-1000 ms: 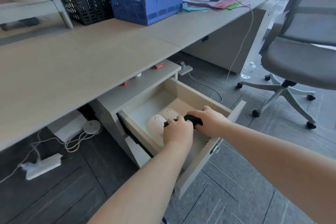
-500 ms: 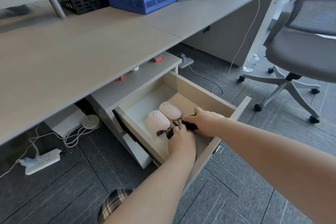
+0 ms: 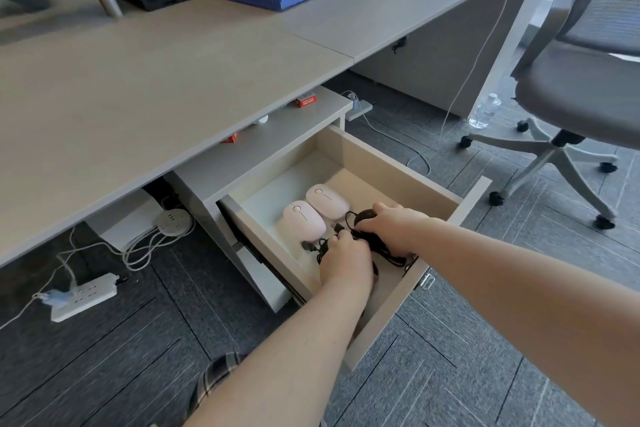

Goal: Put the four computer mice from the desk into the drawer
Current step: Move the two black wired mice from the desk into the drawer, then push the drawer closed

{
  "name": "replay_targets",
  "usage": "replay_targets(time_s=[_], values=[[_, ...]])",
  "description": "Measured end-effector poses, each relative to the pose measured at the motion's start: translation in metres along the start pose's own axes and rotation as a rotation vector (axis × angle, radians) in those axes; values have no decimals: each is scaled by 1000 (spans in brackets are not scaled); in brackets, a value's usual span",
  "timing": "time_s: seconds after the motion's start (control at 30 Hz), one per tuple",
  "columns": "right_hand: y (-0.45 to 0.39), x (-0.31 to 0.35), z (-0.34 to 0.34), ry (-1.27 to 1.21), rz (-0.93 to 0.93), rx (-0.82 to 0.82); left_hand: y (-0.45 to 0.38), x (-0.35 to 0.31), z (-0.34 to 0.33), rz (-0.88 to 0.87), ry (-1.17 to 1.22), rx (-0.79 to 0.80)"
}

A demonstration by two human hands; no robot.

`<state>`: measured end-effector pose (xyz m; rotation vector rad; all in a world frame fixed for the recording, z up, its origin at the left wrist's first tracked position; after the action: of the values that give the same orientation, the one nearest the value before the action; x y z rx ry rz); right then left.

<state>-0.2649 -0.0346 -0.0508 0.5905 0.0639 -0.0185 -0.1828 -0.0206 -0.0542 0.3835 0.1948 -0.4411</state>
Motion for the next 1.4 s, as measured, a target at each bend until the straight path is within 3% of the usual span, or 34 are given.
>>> replay_targets(time_s=[0.4,0.6,0.77,0.9,1.07,1.23,1.4], values=[[1,-5,7,7,-73,-113,2,3,10,-10,-121,-81],[32,-18,45,-183,-156,-435,12,10,42,-5,-227,-108],[91,-55,57,-345,-408,-764,19,20,97,-9,-265,-239],[111,-78,24,-665,-627,-682,28,23,143,-47,-276,-380],[120,-78,14,-977,-727,-703,30,32,188,-100,-269,-563],[114,-75,-9,-1154,-833,-626,20,55,206,-46,-265,-570],[99,-71,-6,-1250,-865,-688,-1,80,204,31,-235,-493]])
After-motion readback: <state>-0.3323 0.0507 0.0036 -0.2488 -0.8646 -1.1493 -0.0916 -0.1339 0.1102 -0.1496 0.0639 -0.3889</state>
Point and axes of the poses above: each hand's wrist, its own y-axis away from the middle knuckle, its own z-axis out of the back of the hand, x = y × z, the point moved 9 cm from there along -y, towards the middle knuckle
